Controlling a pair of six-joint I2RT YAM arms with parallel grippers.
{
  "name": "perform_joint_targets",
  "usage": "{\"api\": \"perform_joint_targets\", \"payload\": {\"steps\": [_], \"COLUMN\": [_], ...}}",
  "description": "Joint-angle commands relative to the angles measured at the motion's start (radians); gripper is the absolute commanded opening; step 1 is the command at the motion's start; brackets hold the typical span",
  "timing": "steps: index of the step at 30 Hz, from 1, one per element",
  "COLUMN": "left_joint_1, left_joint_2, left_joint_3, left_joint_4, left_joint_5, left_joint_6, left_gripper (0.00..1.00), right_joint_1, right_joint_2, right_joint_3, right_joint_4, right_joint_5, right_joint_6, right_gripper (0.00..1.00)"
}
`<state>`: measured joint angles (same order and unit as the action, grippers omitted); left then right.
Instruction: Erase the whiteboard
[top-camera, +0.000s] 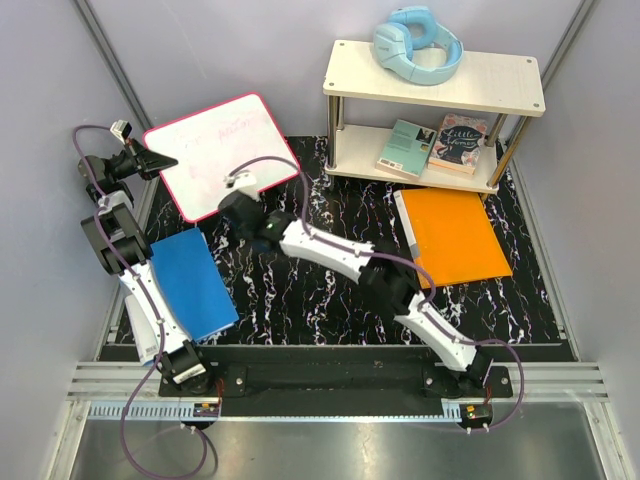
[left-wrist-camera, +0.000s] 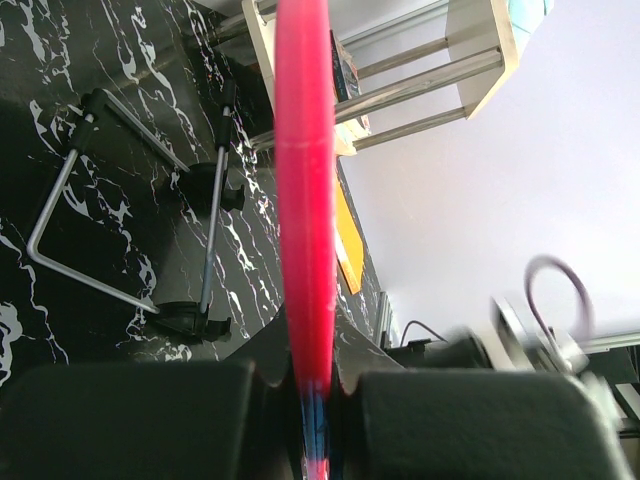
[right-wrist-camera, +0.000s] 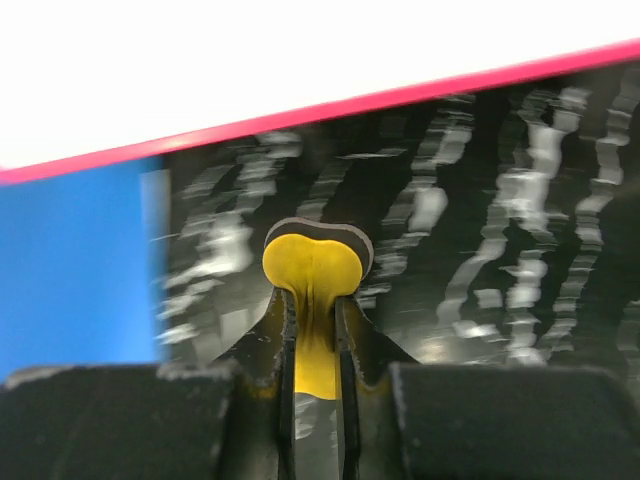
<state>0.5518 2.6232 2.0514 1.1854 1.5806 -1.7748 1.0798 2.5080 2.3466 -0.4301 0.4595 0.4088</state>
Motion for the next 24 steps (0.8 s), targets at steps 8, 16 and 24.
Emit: {"api": "perform_joint_targets", "payload": {"steps": [8,16,24], "left_joint_1": [0.060,0.057,0.043], "left_joint_2": [-0.104,-0.107,-0.120], "left_joint_3": [0.009,0.009,-0.020], "left_joint_4": [0.480,0.480,0.480], "left_joint_5": [0.105,0.105,0.105], "left_joint_6": [-0.064,-0.066,-0.054], "left_gripper": [0.00,0.00,0.00], "right_joint_1": [-0.084,-0.049,0.104], "right_joint_2": [-0.026,-0.057,-0.117], "right_joint_3": [-0.035,-0.020,-0.078], "right_joint_4": [-0.193,-0.213,0.161], "right_joint_5": [-0.051,0.008,-0.195], "right_joint_6": [0.045,0.038,0.045], "right_gripper": [0.76,1.00,1.00]}}
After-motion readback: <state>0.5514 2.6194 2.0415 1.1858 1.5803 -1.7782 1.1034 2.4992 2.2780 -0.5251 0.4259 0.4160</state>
